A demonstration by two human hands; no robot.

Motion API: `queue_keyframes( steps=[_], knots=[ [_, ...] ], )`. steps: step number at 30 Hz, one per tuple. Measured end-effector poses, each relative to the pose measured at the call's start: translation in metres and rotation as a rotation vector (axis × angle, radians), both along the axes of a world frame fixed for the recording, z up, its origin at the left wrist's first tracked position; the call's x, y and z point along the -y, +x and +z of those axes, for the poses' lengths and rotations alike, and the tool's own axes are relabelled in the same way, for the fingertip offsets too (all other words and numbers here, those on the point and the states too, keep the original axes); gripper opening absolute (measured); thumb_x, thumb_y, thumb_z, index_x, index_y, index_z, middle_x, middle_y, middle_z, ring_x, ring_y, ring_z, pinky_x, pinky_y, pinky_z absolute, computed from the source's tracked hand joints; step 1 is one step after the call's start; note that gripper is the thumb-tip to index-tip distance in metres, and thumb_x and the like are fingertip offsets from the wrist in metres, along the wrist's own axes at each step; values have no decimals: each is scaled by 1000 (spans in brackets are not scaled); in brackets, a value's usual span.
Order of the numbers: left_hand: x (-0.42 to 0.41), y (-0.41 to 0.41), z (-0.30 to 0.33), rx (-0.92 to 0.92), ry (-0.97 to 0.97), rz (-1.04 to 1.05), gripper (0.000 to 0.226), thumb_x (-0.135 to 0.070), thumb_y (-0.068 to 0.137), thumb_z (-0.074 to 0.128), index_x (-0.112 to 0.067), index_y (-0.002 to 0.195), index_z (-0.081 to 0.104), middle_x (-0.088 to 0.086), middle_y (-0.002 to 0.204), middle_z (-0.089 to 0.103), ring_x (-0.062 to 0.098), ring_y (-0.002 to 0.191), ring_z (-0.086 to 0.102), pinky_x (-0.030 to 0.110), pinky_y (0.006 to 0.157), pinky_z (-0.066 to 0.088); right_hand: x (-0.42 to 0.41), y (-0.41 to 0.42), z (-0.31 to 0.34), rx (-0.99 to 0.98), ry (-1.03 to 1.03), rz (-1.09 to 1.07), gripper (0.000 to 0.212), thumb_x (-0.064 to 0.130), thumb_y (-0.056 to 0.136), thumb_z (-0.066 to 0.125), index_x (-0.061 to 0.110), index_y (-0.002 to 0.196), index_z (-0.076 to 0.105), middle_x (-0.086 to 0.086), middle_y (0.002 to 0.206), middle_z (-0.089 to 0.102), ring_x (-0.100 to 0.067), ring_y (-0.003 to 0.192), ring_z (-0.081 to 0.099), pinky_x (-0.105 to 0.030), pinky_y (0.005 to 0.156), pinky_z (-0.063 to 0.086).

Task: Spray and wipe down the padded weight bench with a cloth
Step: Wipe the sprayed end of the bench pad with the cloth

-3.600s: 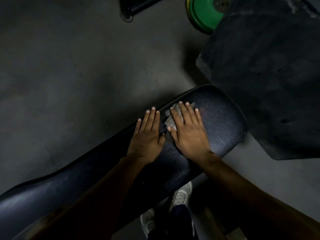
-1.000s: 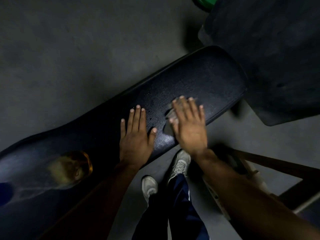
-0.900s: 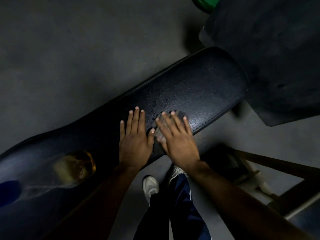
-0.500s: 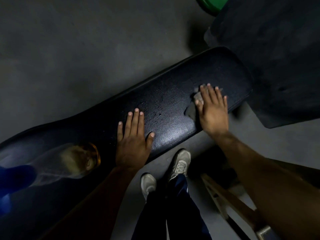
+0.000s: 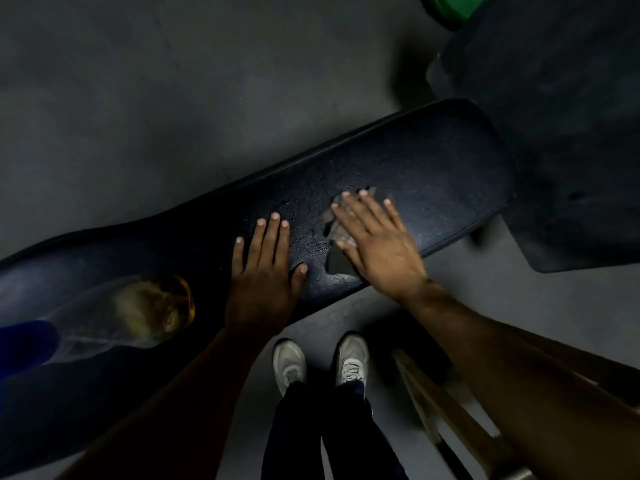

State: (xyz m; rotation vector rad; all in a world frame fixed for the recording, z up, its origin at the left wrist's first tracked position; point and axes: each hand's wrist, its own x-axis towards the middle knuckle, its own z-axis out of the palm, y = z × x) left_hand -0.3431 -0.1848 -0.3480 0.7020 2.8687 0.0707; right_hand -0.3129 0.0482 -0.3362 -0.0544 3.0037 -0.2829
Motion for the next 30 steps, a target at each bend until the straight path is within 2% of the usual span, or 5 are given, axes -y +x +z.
queue_keyframes(
  steps=[7, 12, 21, 27, 30],
  knots=[
    [1, -1, -7, -49, 8, -1, 73, -54, 102, 29, -13, 162, 23, 8, 171, 19, 25, 158, 19, 53, 124, 16, -31, -84, -5, 10, -16, -227, 57, 41, 111, 38, 18, 162, 36, -8, 171, 32, -34, 159, 25, -58, 128, 17],
    [0, -5, -10, -56, 37, 10, 75, -59, 101, 31, -12, 160, 29, 9, 168, 28, 26, 155, 27, 54, 121, 23, 23, -128, -2, 15, -33, 34, 55, 39, 109, 42, 17, 159, 42, -9, 166, 41, -34, 156, 31, -57, 128, 17],
    [27, 44, 0, -40, 55, 153, 75, -52, 105, 36, -8, 163, 18, 10, 173, 11, 25, 160, 9, 53, 127, 18, 39, -44, 0, -19, 38, 384, 61, 44, 106, 38, 25, 164, 30, -2, 172, 29, -25, 160, 24, -52, 131, 18],
    [24, 45, 0, -23, 5, 157, 76, -54, 105, 32, -10, 164, 15, 8, 173, 7, 23, 160, 6, 51, 127, 15, -1, -48, 0, 9, 18, -67, 60, 42, 108, 32, 20, 164, 31, -6, 172, 28, -30, 161, 22, -56, 130, 15],
    [24, 46, -1, -25, 5, 158, 75, -54, 105, 30, -10, 164, 15, 8, 173, 6, 23, 160, 4, 52, 127, 13, 20, -57, 1, -9, 5, -111, 59, 42, 109, 29, 18, 163, 32, -8, 172, 30, -32, 160, 22, -59, 130, 14]
  ],
)
